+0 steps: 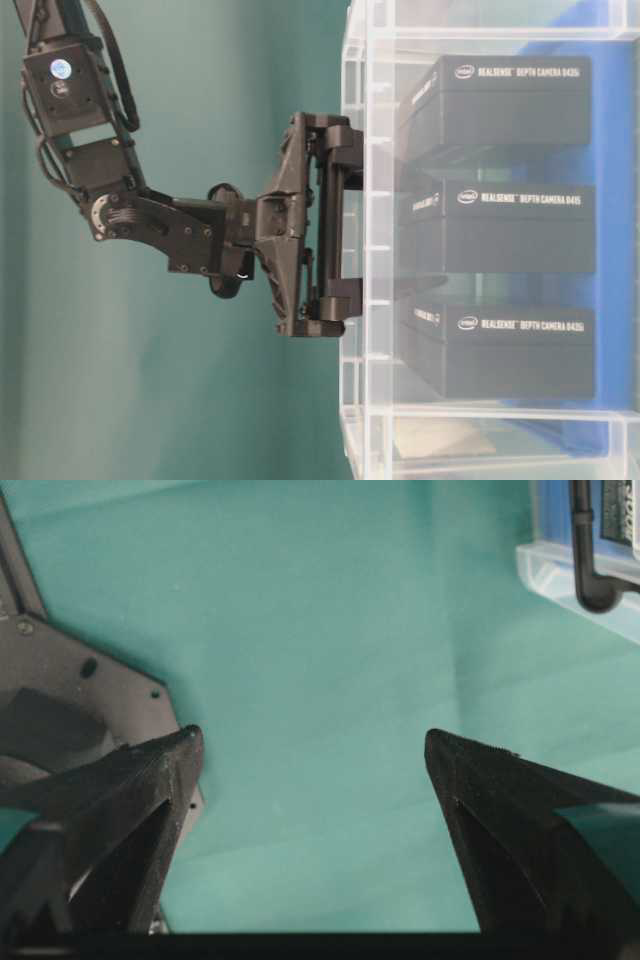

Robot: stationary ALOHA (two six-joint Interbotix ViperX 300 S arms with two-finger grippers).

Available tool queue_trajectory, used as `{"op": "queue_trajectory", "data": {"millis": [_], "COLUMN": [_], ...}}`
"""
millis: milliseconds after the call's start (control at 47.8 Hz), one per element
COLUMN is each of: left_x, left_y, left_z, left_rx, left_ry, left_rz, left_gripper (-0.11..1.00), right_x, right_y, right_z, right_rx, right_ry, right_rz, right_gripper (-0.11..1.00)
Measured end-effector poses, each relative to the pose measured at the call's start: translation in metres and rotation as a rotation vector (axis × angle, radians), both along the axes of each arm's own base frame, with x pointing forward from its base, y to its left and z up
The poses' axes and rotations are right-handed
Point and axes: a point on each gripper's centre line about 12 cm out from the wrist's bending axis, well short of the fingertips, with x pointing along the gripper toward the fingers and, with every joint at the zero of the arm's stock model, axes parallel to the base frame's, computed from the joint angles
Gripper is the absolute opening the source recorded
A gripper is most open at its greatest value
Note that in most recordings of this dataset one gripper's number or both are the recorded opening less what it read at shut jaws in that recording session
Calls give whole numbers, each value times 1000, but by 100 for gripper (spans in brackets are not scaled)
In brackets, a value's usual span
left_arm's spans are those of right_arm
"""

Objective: Take out the box from the case.
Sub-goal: 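Lower the open right gripper around the middle black box pair, then close the right gripper on the middle black box pair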

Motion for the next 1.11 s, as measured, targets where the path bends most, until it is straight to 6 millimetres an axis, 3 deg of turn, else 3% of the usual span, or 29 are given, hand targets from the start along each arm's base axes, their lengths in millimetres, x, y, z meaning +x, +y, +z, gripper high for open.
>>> {"op": "queue_trajectory", "data": {"millis": [564,648,753,1108], "left_x": [0,0,0,0], "left_y": [0,0,0,0], "left_z": [0,-1,-1,0], "left_rx": [1,-1,-1,-1], "left_ry": [1,1,1,1], "left_rz": [-1,-2,0,3], "left_gripper": [99,99,99,99], "right_x": [1,1,1,2], "right_y": [0,0,0,1], "right_z": [-7,-7,-7,-6], "right_rx": [12,14,20,20], "right_ry": [8,5,-1,-4], "right_rz": [-12,-28,-64,-76], "right_gripper": [93,86,66,66]}}
